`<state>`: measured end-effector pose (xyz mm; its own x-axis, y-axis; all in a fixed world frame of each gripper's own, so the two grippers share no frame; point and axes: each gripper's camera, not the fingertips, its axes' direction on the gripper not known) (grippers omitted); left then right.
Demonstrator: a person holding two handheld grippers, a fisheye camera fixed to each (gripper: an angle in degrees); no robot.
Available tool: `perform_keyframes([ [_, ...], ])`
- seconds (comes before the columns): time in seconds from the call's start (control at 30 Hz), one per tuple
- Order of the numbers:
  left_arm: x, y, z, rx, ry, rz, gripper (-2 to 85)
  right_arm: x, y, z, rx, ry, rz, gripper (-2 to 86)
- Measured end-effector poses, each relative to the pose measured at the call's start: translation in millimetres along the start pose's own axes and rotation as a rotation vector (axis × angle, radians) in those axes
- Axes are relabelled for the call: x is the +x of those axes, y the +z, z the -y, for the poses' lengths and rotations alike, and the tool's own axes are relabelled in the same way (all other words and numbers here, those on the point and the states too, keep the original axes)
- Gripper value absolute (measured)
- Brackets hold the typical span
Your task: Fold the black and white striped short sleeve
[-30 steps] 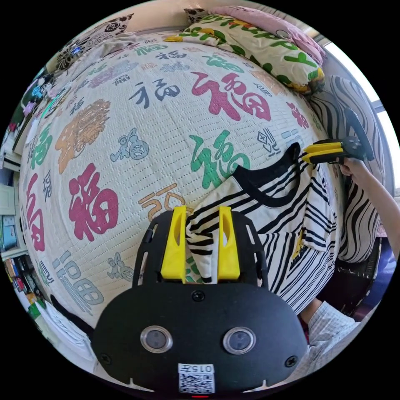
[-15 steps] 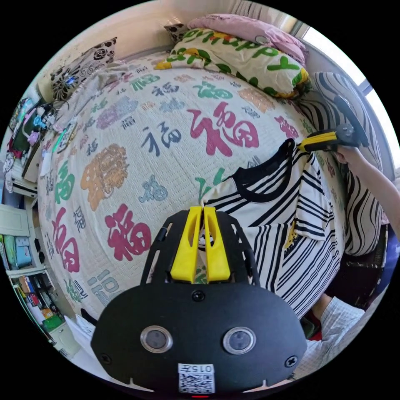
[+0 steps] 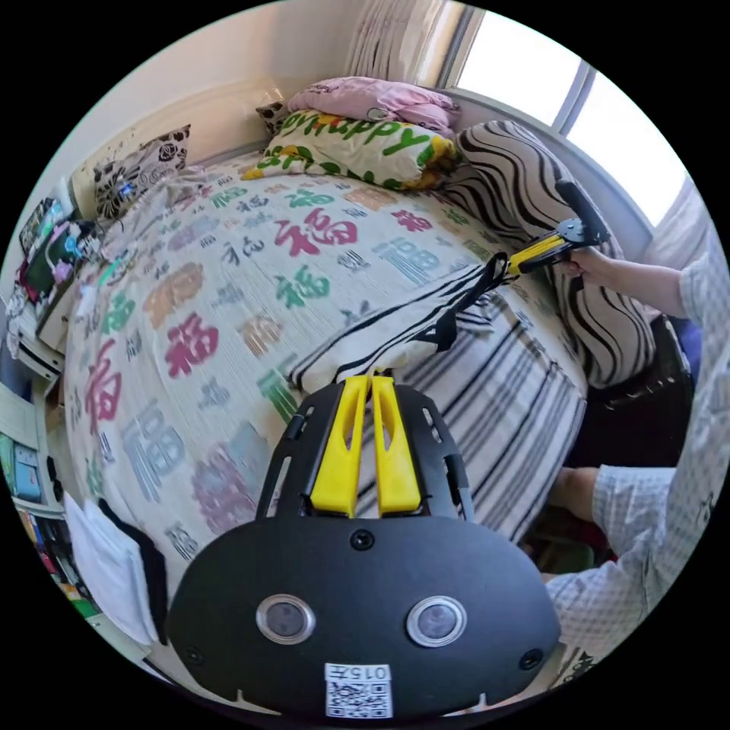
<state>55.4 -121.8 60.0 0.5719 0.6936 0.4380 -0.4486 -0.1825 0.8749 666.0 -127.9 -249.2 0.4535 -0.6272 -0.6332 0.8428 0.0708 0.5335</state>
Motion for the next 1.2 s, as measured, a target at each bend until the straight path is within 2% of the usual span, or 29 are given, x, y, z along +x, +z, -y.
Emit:
perform_keyframes([
  [0.23, 95.4, 13.2, -149.1, -0.202, 0.019, -0.123, 0.1, -110.1, 11.5, -149.9, -0.177, -0.068, 0.096, -0.8],
  [0.43, 117.8, 24.6, -213.6, -0.228, -0.001, -0.156, 0.0, -169.8, 27.8, -216.3, -0.29, -0.166, 0.065, -0.8],
  [0.7, 127.8, 15.6, -243.0, -0.203, 0.095, -0.104, -0.1, -202.0, 15.4, -254.7, -0.302, -0.251, 0.017, -0.6],
  [0.8, 127.8, 5.8, -248.2, -0.198, 0.138, -0.105, -0.1, -211.0, 3.6, -267.2, -0.322, -0.354, 0.021, 0.0],
  [1.0, 112.1, -13.1, -251.8, -0.255, 0.244, -0.208, 0.4, -192.7, -35.7, -276.4, -0.376, -0.332, 0.299, 0.3],
  [1.13, 103.2, -46.1, -251.2, -0.152, 0.098, -0.215, 1.5, -192.8, -60.9, -286.4, -0.208, -0.207, 0.326, -0.4],
  [1.2, 111.9, -51.9, -246.5, -0.115, 0.042, -0.253, 2.6, -204.0, -57.7, -294.2, -0.217, -0.182, 0.265, -0.6],
])
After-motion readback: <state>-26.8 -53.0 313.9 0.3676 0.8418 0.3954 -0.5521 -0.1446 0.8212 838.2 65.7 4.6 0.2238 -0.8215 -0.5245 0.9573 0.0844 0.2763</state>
